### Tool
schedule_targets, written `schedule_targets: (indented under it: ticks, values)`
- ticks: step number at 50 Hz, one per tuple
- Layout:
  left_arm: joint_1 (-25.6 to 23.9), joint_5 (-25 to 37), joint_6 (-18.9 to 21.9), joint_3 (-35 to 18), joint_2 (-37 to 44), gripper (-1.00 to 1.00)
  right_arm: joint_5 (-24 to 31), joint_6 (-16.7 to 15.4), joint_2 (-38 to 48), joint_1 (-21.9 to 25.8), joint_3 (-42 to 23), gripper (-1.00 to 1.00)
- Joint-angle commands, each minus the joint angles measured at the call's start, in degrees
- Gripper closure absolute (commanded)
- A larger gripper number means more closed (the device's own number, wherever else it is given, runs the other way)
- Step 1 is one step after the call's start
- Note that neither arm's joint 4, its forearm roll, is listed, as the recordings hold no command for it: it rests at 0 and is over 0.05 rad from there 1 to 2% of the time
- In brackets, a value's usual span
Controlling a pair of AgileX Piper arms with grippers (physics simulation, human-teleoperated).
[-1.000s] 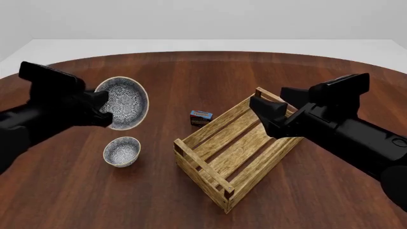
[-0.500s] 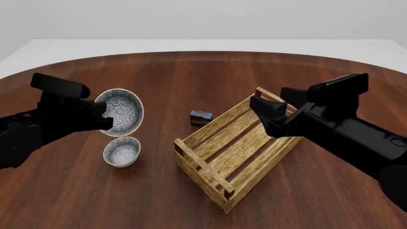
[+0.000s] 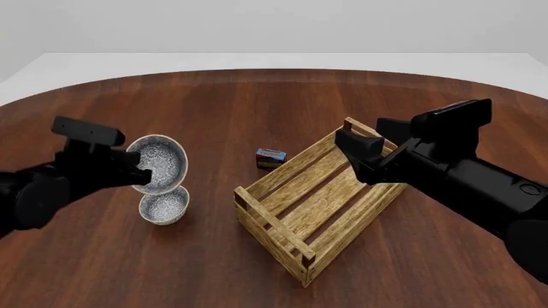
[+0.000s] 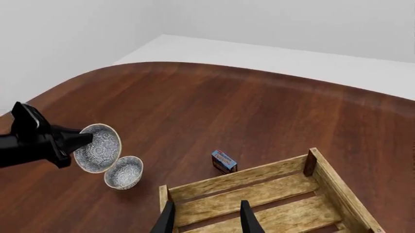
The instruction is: Stack the right bowl on the left bowl and place them in the tray.
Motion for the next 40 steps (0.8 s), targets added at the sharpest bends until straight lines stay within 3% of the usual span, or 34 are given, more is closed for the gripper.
schedule_targets:
  ticks: [1,11,15,25,40]
  values:
    - [0.7,-2.2,-0.1,1.4,1.7,1.0,0.1,0.0,0.0,-0.2,-0.1,-1.0]
    - [1.1,-4.0,-0.8,2.8,3.2,1.0,0.2,0.0,-0.2,-0.2,-0.1,-1.0]
    - [1.5,-4.3,0.9,3.3,3.4,1.0,0.3,0.0,-0.2,0.0,-0.1,-1.0]
    - [-0.3,-4.9,-2.0,4.2,3.2,1.0,0.4,0.0,-0.5,-0.1,-0.1,-1.0]
    - [2.0,-8.1,-0.4,5.4,7.3,1.0,0.3,0.0,-0.6,0.1,0.1,-1.0]
